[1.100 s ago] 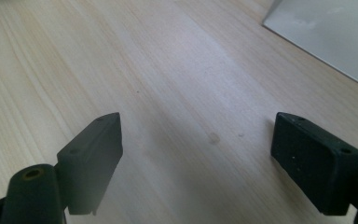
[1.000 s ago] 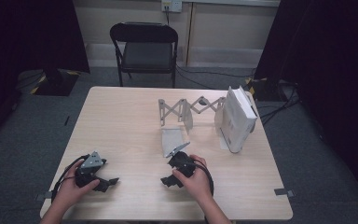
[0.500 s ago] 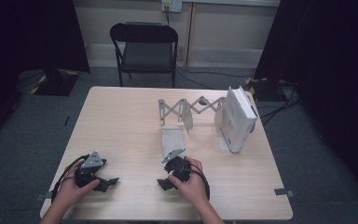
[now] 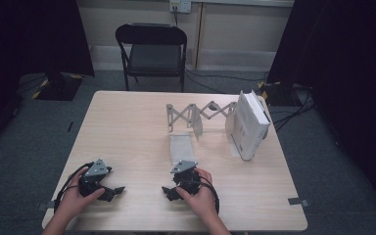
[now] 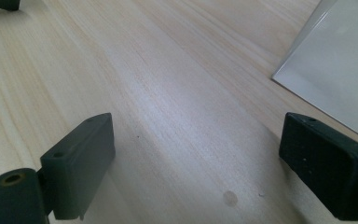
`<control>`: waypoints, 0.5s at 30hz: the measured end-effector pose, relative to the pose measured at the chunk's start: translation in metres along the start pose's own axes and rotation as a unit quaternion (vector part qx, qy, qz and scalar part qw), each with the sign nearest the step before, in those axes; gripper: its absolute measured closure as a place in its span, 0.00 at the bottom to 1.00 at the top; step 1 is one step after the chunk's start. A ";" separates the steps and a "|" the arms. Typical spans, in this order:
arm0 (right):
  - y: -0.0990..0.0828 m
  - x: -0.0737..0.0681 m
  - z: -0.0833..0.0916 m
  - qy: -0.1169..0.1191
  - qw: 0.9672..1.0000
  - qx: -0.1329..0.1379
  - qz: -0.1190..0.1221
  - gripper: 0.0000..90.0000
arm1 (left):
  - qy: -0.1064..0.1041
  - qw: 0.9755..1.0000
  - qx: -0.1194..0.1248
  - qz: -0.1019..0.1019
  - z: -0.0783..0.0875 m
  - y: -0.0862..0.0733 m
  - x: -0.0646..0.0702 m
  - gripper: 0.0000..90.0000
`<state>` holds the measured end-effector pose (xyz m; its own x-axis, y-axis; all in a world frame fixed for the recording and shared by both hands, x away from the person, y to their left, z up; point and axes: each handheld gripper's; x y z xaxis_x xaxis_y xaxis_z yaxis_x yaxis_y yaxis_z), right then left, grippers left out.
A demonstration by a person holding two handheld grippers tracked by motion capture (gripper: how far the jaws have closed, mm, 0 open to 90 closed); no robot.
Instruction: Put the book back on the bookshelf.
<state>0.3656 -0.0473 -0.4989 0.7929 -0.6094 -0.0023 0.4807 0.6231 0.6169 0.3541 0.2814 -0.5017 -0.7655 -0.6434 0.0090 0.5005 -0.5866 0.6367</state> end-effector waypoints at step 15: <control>-0.002 -0.001 -0.001 -0.002 1.000 0.012 -0.001 0.11 | 0.000 1.000 0.000 0.000 0.000 0.000 0.000 0.07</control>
<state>0.3641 -0.0480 -0.5009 0.7903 -0.6127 -0.0013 0.4738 0.6098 0.6354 0.3540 0.2814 -0.5018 -0.7652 -0.6437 0.0093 0.5009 -0.5863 0.6367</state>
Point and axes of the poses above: each handheld gripper's, and its own axes: z roughly backward along the jaws, y roughly out of its top, x roughly to its right, and after that the axes turned 7 degrees about -x, right-handed
